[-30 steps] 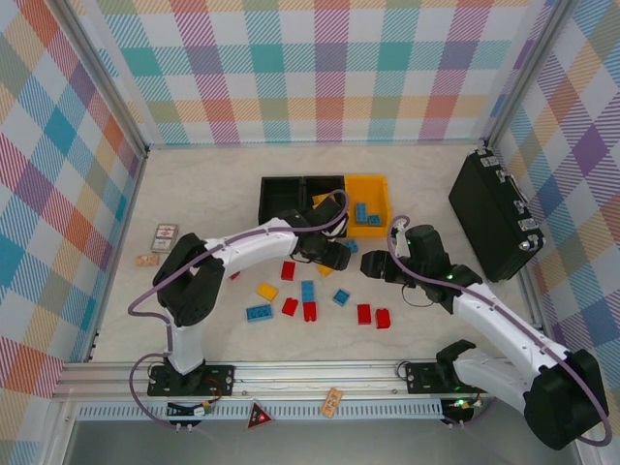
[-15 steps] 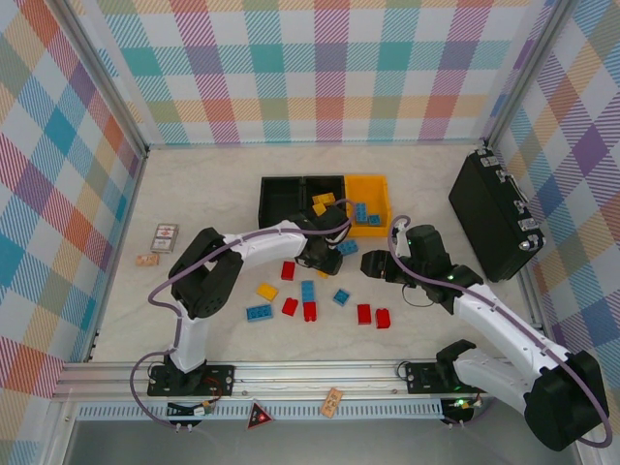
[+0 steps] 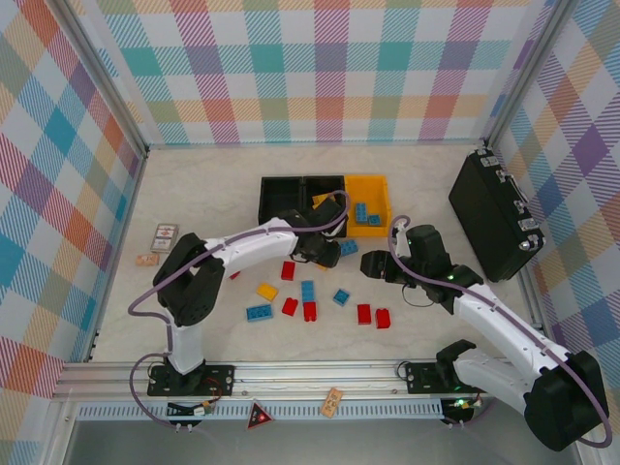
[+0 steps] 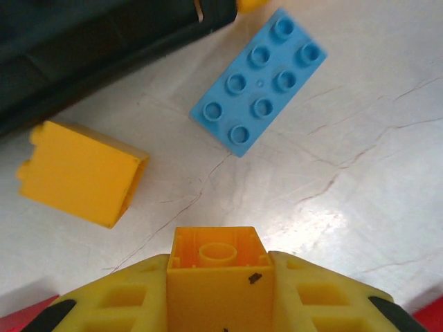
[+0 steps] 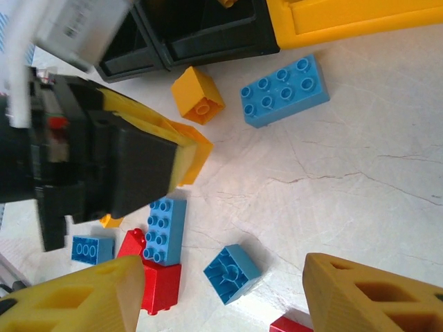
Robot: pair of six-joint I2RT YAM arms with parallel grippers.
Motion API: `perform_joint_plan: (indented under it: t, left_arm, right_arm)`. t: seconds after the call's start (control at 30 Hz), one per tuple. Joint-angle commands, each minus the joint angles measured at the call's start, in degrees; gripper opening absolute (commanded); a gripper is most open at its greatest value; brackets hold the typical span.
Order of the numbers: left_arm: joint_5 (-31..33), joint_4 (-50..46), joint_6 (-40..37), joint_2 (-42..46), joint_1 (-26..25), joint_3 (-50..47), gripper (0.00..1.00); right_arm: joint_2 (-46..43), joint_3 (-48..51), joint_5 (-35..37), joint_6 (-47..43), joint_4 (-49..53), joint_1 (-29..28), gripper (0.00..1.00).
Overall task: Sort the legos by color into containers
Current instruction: Pick up the lego from the center of the table, then place the lego in the container.
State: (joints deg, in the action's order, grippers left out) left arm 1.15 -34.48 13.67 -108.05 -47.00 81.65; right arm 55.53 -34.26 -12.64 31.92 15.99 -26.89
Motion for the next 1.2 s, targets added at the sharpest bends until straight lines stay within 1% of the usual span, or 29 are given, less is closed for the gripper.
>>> perform_joint_plan:
  t: [0.0, 0.17, 0.43, 0.63, 0.77, 0.93, 1.0, 1.13, 1.17]
  left_arm:
    - [0.86, -2.24, 1.10, 2.53, 1.36, 2.44, 0.29]
    - [2.65, -1.83, 4.07, 1.86, 4.13, 6.86, 0.29]
    - [6.20, -2.79, 7.43, -5.28, 7.06, 17.87, 0.29]
    - [11.13, -7.98, 6.17, -12.71, 7.30, 27.29, 0.30]
    - [11.35, -9.12, 5.81, -15.77, 7.28, 30.19, 0.31]
    - [12.05, -8.52, 5.82, -18.37, 7.29, 31.16, 0.32]
    - [12.29, -8.41, 5.97, -19.03, 7.32, 31.48, 0.35]
    - [12.66, -8.15, 6.02, -19.33, 7.32, 31.99, 0.52]
    - [12.66, -8.19, 6.03, -19.18, 7.26, 31.97, 0.54]
  right_arm:
    - [-0.82, -0.36, -1.68, -0.73, 0.14, 0.53, 0.62]
    - [-0.80, -0.74, -1.21, -0.18, -0.43, 0.61, 0.62]
    - [0.47, -0.82, -0.73, 0.60, -0.60, 0.65, 0.62]
    - [-0.30, -0.11, -0.36, 0.86, -0.66, 0.70, 0.62]
    - [-0.16, 0.31, -0.29, 1.03, -0.81, 0.70, 0.62]
    - [-0.02, 0.42, -0.45, 1.11, -1.34, 0.70, 0.62]
    - [-0.06, 0.26, -0.43, 0.98, -1.32, 0.70, 0.62]
    - [-0.09, 0.39, -0.36, 0.86, -1.11, 0.70, 0.62]
    - [-0.16, 0.49, -0.36, 0.89, -1.06, 0.70, 0.62]
